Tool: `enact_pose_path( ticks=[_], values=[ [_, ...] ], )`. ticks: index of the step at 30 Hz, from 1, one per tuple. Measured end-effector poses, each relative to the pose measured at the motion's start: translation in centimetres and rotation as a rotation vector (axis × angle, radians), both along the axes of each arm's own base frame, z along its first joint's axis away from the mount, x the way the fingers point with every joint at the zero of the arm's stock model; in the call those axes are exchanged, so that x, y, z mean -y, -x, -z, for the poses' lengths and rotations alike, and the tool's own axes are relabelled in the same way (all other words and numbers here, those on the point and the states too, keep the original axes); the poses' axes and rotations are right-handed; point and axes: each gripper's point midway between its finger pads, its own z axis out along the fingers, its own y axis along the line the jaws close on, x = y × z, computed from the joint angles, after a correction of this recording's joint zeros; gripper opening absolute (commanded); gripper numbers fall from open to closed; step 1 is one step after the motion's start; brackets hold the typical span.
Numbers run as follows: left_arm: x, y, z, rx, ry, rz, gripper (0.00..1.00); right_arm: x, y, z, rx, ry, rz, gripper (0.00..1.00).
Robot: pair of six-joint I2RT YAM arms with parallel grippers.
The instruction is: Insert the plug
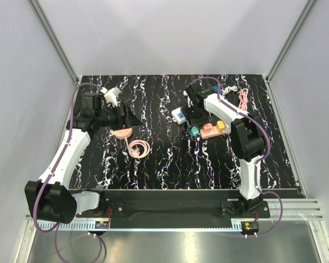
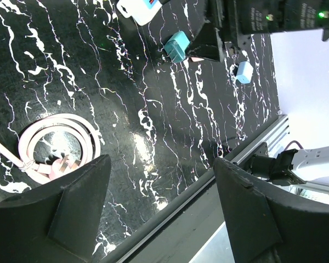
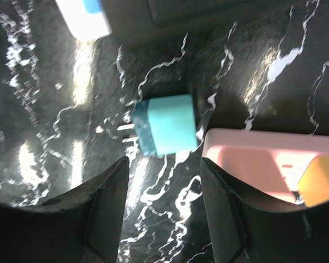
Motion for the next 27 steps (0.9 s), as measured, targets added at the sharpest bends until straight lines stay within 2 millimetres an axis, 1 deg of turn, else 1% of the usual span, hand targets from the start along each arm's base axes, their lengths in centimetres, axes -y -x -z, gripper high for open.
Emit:
enact_pose_path(
  ticks=[3, 10, 13, 17, 19, 20, 21, 22, 24, 25, 27],
  values=[
    [0.0, 0.0, 0.0, 0.005, -0.004, 0.003, 0.81, 0.3, -0.4, 0.7, -0.007, 0.028, -0.011, 0.61],
    [-0.1, 0.0, 0.1, 0.006, -0.008, 0.003, 0.81, -0.1, -0.4, 2.0, -0.033, 0.04, -0.036, 0.6],
    [-0.2, -0.1, 0.2, 0.008, -0.015, -0.002, 0.81, -0.3, -0.4, 2.5, -0.043, 0.044, -0.044, 0.57],
    [-0.5, -0.3, 0.5, 0.005, -0.034, -0.023, 0.81, -0.3, -0.3, 2.9, -0.054, 0.045, -0.053, 0.5],
    [-0.7, -0.4, 0.9, 0.0, -0.045, -0.033, 0.8, -0.3, -0.3, 2.9, -0.054, 0.045, -0.054, 0.4],
    [-0.8, -0.3, 1.1, -0.005, -0.049, -0.037, 0.8, -0.3, -0.3, 2.9, -0.054, 0.045, -0.055, 0.33],
    [-0.9, -0.3, 1.4, -0.013, -0.054, -0.04, 0.8, -0.3, -0.3, 2.9, -0.054, 0.045, -0.056, 0.16],
    [-0.9, -0.2, 1.7, -0.02, -0.058, -0.044, 0.8, -0.3, -0.3, 2.9, -0.054, 0.045, -0.056, 0.11],
    [-1.1, 0.0, 2.1, -0.031, -0.066, -0.048, 0.8, -0.4, -0.2, 2.9, -0.059, 0.037, -0.057, 0.02],
    [-1.1, 0.0, 2.1, -0.032, -0.068, -0.048, 0.8, -0.6, -0.2, 2.9, -0.063, 0.027, -0.056, 0.0],
    [-1.1, 0.0, 1.9, -0.012, -0.071, -0.044, 0.82, -1.5, 0.3, 2.6, -0.087, -0.031, -0.051, 0.0]
  ],
)
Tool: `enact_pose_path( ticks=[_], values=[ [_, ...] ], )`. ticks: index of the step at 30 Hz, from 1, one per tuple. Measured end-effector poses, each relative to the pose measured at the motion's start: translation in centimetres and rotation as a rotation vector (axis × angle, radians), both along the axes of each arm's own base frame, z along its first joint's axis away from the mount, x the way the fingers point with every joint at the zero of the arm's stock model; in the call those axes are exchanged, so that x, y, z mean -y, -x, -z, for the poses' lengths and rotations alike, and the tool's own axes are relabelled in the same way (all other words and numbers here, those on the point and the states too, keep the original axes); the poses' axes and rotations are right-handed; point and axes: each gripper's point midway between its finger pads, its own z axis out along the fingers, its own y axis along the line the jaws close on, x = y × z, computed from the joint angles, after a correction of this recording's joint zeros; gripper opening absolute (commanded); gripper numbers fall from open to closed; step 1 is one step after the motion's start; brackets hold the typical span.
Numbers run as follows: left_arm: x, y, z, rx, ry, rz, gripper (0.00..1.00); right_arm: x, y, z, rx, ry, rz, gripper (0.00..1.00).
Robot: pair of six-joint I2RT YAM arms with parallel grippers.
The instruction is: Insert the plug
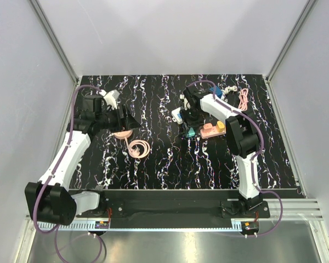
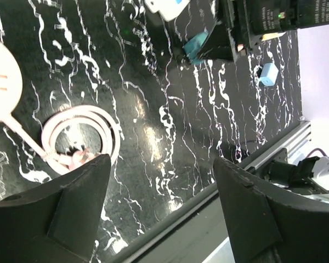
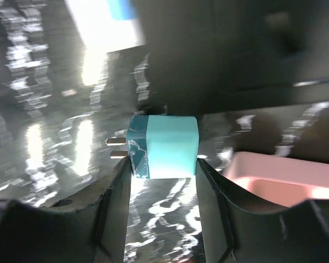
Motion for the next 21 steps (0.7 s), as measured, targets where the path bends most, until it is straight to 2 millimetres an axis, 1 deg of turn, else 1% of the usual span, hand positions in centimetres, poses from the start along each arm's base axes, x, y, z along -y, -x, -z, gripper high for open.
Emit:
enact_pose_path(
  ticks=[2, 3, 5, 6, 7, 9, 10, 12, 13, 15, 16, 18, 19, 21],
  values=[
    [0.1, -0.2, -0.6, 0.055, 0.004, 0.006, 0.83, -1.3, 0.5, -0.7, -0.023, -0.073, 0.011, 0.0],
    [0.2, -0.2, -1.0, 0.087, 0.012, 0.013, 0.83, -2.2, 0.7, -1.5, -0.034, -0.128, 0.021, 0.0],
    [0.7, -0.1, -1.8, 0.148, 0.046, 0.039, 0.82, -4.3, 0.9, -4.0, -0.029, -0.261, 0.041, 0.0],
    [1.1, 0.0, -2.4, 0.182, 0.072, 0.057, 0.82, -5.3, 1.0, -5.6, -0.02, -0.331, 0.049, 0.0],
    [1.6, 0.0, -3.3, 0.217, 0.104, 0.084, 0.82, -6.3, 1.1, -7.8, -0.001, -0.412, 0.056, 0.0],
    [2.3, -0.1, -4.7, 0.272, 0.148, 0.124, 0.8, -8.2, 1.6, -12.7, 0.045, -0.585, 0.051, 0.0],
    [2.8, 0.0, -5.6, 0.29, 0.175, 0.155, 0.79, -8.8, 1.9, -14.8, 0.065, -0.659, 0.044, 0.0],
    [3.6, 0.3, -6.9, 0.305, 0.223, 0.21, 0.77, -10.2, 3.4, -20.3, 0.103, -0.855, 0.005, 0.0],
    [4.1, 0.5, -7.7, 0.312, 0.249, 0.244, 0.78, -10.6, 4.2, -22.8, 0.117, -0.946, -0.016, 0.0],
    [5.1, 1.1, -8.9, 0.332, 0.285, 0.312, 0.81, -11.3, 5.6, -26.8, 0.13, -1.116, -0.056, 0.0],
    [5.7, 1.7, -9.3, 0.349, 0.291, 0.351, 0.83, -11.5, 6.3, -28.5, 0.124, -1.198, -0.074, 0.0],
    [7.2, 3.2, -10.1, 0.405, 0.279, 0.428, 0.84, -11.8, 7.1, -30.9, 0.099, -1.321, -0.102, 0.0],
    [7.8, 4.0, -10.3, 0.432, 0.27, 0.456, 0.84, -11.9, 7.3, -31.8, 0.069, -1.373, -0.107, 0.0],
    [8.9, 5.9, -11.5, 0.541, 0.236, 0.523, 0.85, -12.1, 7.7, -33.1, 0.012, -1.468, -0.123, 0.0]
  ],
)
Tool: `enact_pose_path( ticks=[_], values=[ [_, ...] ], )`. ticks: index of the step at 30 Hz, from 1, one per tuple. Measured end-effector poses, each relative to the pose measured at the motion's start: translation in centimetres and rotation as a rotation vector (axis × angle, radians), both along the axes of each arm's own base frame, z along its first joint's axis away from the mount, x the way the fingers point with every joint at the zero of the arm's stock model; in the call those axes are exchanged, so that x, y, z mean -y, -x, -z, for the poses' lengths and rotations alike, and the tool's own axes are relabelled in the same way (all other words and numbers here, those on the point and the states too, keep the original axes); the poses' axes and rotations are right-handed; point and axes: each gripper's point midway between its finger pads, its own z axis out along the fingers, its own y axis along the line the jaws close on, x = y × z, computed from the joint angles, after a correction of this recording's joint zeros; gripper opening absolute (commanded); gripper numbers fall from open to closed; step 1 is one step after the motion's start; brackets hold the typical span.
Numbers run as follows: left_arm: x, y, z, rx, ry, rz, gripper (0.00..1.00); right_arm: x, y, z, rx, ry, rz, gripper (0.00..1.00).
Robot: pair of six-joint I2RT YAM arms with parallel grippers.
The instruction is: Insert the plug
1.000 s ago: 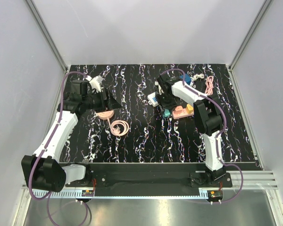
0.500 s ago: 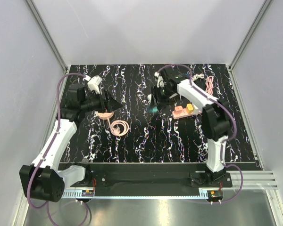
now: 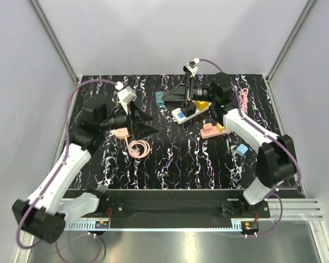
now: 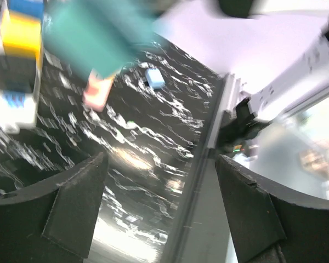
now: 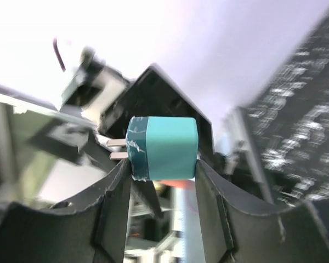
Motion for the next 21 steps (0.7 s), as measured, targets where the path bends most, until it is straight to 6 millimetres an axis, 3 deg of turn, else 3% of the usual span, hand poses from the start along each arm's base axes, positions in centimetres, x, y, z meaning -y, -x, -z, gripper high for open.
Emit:
enact_pose_path(
  ticks=[3, 7, 15, 21],
  values=[
    [0.1, 1.8, -2.5, 0.225, -0.011, 0.011, 0.87, -0.1, 0.3, -1.0, -0.056, -0.093, -0.061, 0.0],
    [-0.7, 2.1, -4.4, 0.423, -0.028, -0.02, 0.88, 0.3, 1.3, -1.6, -0.104, -0.153, -0.127, 0.0],
    [-0.5, 1.1, -4.3, 0.577, -0.102, -0.049, 0.83, 0.5, 4.4, -2.7, -0.106, -0.198, -0.227, 0.0],
    [-0.1, 1.1, -5.0, 0.641, -0.11, -0.07, 0.83, -0.9, 6.6, -2.0, -0.141, -0.194, -0.289, 0.0]
  ],
)
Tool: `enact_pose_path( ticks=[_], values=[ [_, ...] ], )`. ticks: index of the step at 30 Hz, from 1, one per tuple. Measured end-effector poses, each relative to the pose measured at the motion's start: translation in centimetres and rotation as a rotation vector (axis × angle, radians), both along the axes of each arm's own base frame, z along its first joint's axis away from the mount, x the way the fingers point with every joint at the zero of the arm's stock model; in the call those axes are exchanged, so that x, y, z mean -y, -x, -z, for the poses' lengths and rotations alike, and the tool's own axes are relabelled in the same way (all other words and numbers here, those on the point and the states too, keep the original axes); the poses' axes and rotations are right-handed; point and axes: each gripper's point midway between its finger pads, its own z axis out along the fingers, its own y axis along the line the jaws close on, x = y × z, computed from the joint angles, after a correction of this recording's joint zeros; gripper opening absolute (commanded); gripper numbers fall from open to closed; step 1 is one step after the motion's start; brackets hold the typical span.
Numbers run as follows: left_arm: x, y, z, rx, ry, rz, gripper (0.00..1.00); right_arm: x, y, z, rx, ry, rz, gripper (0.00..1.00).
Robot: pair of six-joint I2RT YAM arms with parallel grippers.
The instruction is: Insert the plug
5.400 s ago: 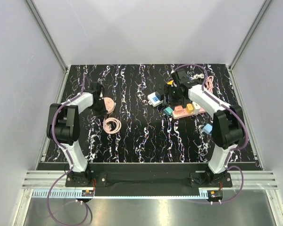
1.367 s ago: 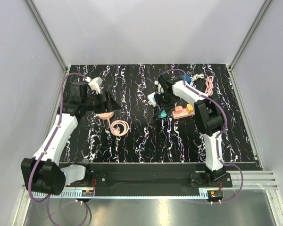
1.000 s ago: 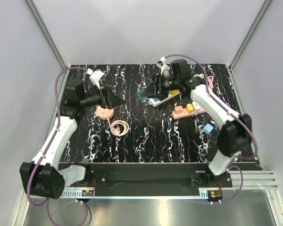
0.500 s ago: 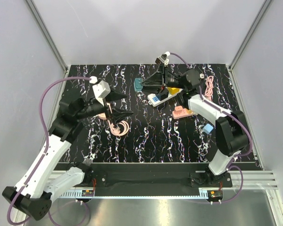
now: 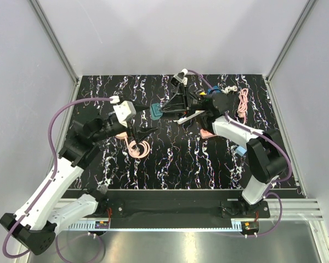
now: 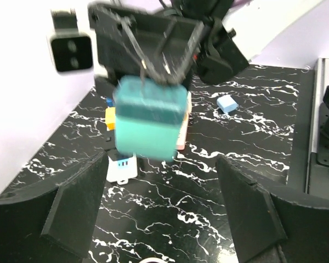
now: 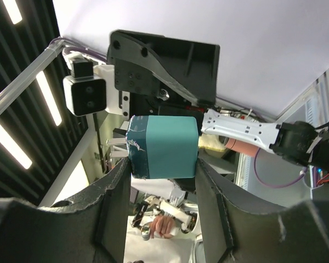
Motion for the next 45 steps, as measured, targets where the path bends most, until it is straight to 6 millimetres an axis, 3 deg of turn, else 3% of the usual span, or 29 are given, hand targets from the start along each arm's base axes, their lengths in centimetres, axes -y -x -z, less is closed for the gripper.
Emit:
enact_pose_path(
  ticks=[4, 8, 11, 14, 15, 17, 18, 19, 20, 22, 25, 30, 34, 38, 45],
  values=[
    [-0.1, 0.3, -0.5, 0.03, 0.007, -0.009, 0.81, -0.5, 0.9, 0.7, -0.019, 0.009, -0.025, 0.0],
    [-0.2, 0.6, -0.9, 0.057, 0.015, -0.008, 0.7, -0.9, 1.5, 0.7, -0.019, 0.008, -0.041, 0.0],
    [-0.1, 0.7, -0.8, 0.064, 0.013, -0.004, 0.67, -1.3, 2.0, 0.7, -0.019, 0.007, -0.057, 0.0],
    [0.0, 0.8, -0.3, 0.062, 0.008, 0.004, 0.51, -1.6, 2.4, 0.7, -0.021, 0.007, -0.068, 0.03],
    [0.0, 0.8, 0.0, 0.059, 0.005, 0.008, 0.35, -1.6, 2.5, 0.7, -0.022, 0.008, -0.071, 0.1],
    [0.1, 1.0, 0.4, 0.058, -0.001, 0.018, 0.21, -1.7, 2.4, 0.7, -0.026, 0.007, -0.069, 0.25],
    [0.1, 1.0, 0.4, 0.065, -0.003, 0.02, 0.15, -1.7, 2.4, 0.8, -0.027, 0.008, -0.069, 0.43],
    [0.1, 1.0, 0.4, 0.066, -0.002, 0.021, 0.04, -1.7, 2.4, 0.8, -0.026, 0.008, -0.069, 0.51],
    [0.1, 1.1, 0.4, 0.064, -0.001, 0.021, 0.0, -1.7, 2.5, 0.8, -0.026, 0.009, -0.07, 0.56],
    [0.1, 1.1, 0.6, 0.056, -0.007, 0.019, 0.0, -1.8, 2.4, 1.1, -0.023, 0.013, -0.067, 0.67],
    [-0.2, 1.1, 1.4, 0.023, -0.027, 0.005, 0.0, -2.0, 2.0, 2.1, -0.012, 0.049, -0.041, 0.71],
    [-1.1, 0.8, 3.8, -0.061, -0.087, -0.057, 0.0, -2.3, 0.6, 4.4, -0.01, 0.188, 0.059, 0.72],
    [-2.0, 0.7, 5.7, -0.122, -0.134, -0.106, 0.0, -2.3, -0.8, 4.2, 0.078, 0.298, 0.173, 0.7],
    [-2.6, 0.7, 7.0, -0.163, -0.168, -0.135, 0.0, -2.0, -0.8, 4.0, 0.163, 0.356, 0.223, 0.68],
    [-2.8, 0.5, 8.0, -0.197, -0.195, -0.149, 0.0, -3.0, 0.1, 6.3, 0.219, 0.492, 0.233, 0.65]
  ],
)
